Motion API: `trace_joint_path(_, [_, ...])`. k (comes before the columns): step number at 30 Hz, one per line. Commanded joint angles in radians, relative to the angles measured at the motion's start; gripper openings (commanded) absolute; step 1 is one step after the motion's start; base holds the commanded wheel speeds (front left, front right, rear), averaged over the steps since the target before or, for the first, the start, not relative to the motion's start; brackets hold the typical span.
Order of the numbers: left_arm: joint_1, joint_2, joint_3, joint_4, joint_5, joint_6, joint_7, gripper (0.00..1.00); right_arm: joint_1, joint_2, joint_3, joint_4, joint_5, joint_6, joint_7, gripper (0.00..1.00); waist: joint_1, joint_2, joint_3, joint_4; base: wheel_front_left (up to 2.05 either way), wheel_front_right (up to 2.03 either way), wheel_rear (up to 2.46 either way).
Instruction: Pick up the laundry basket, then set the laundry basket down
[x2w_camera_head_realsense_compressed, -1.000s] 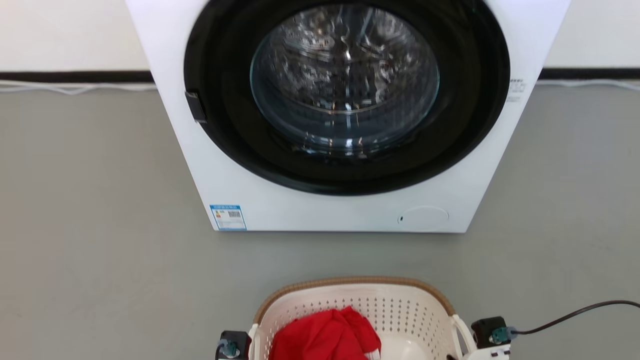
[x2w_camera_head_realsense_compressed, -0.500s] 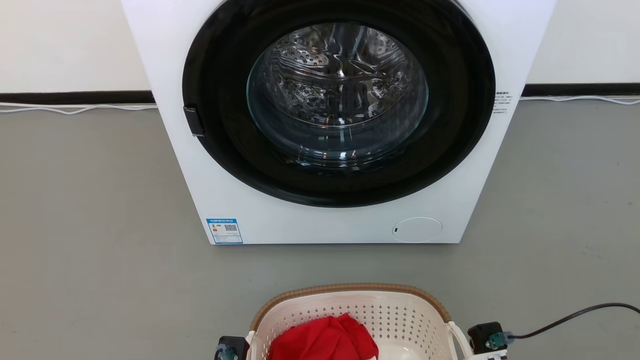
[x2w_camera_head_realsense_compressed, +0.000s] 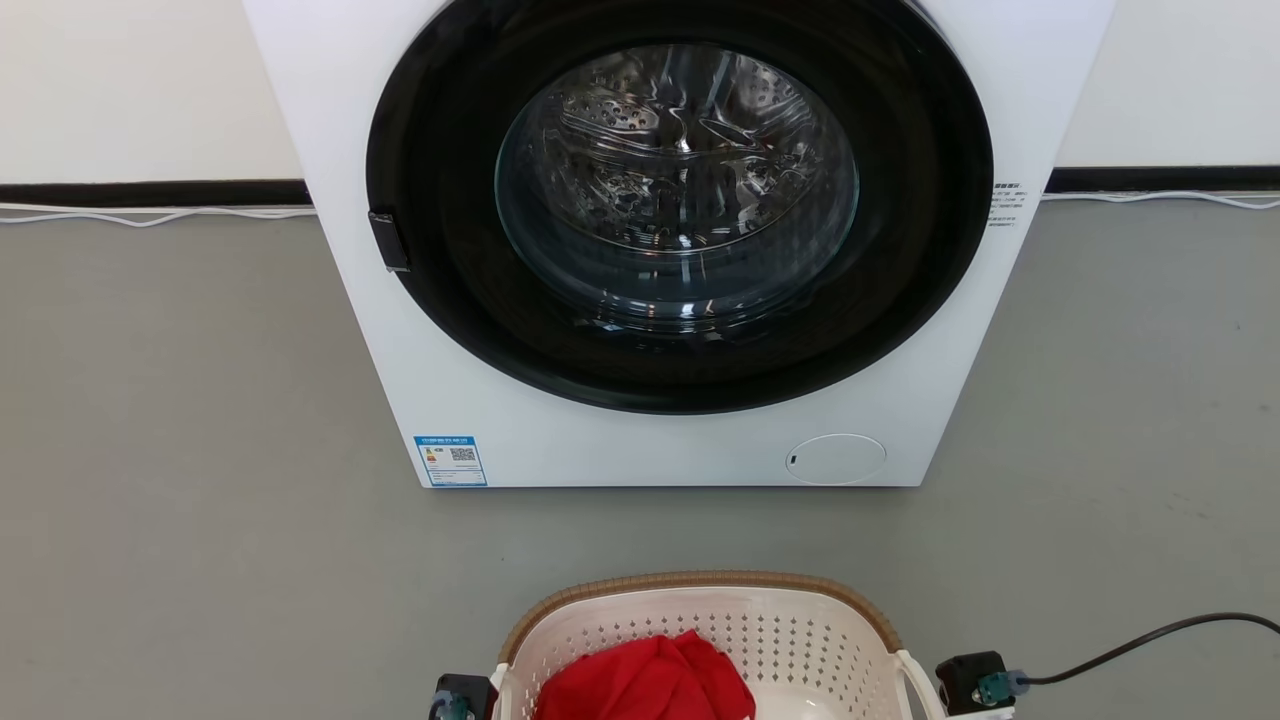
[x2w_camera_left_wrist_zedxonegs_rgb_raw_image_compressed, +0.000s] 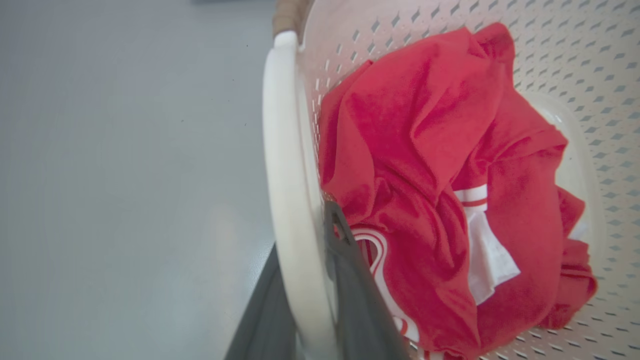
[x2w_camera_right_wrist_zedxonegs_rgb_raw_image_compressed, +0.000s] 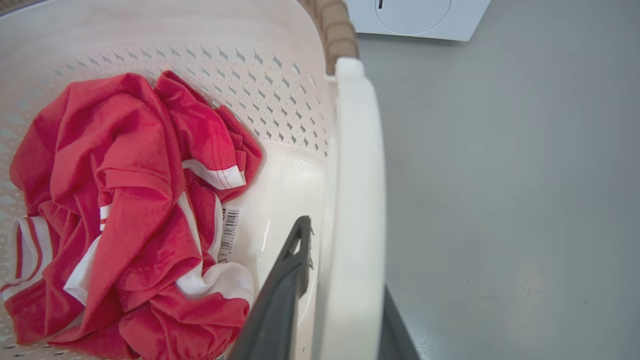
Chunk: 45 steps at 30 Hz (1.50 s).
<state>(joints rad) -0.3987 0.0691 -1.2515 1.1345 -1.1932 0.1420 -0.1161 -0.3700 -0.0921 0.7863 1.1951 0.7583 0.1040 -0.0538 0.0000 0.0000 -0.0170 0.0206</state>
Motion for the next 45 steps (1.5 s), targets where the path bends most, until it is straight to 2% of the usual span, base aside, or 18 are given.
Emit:
trace_joint_path(1, [-0.073,-0.019,0.006,-0.02,0.005,-0.012,-0.024,0.0,-0.005,0.042,0.044,-0.027,-0.007,0.027,-0.01,0.0,0.0,0.0,0.0,0.0,0.0,0.0,0.0])
trace_joint_path(45, [-0.091,-0.019,-0.023,-0.013,-0.014,-0.011,-0.031,0.0,-0.052,0.042,0.168,0.015,0.135,0.027,-0.056,0.0,0.0,0.0,0.036,-0.002,0.0,0.0,0.0])
